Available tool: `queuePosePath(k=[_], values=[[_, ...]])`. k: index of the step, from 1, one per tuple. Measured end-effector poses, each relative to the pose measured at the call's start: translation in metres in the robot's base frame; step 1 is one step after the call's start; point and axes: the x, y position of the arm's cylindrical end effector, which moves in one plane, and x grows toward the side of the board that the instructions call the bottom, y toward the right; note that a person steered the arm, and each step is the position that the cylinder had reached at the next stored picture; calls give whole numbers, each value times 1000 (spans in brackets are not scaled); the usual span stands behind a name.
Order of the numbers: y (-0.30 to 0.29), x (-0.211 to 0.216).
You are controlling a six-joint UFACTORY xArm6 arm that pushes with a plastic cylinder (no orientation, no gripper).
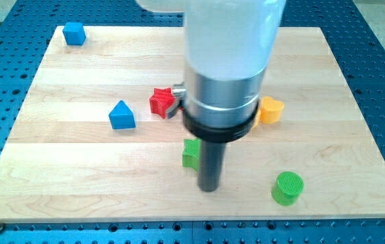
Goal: Place the green star to the right of the red circle
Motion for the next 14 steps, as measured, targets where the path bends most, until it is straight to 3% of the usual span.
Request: queuePosePath(k=[1,2,4,5,7,8,10,11,12,13,14], values=[[-37,-7],[19,-29],[73,-128],[48,-87],[16,-66],[-35,-52],[48,-142],[35,-110],[69,-98],[105,-137],[74,-206]])
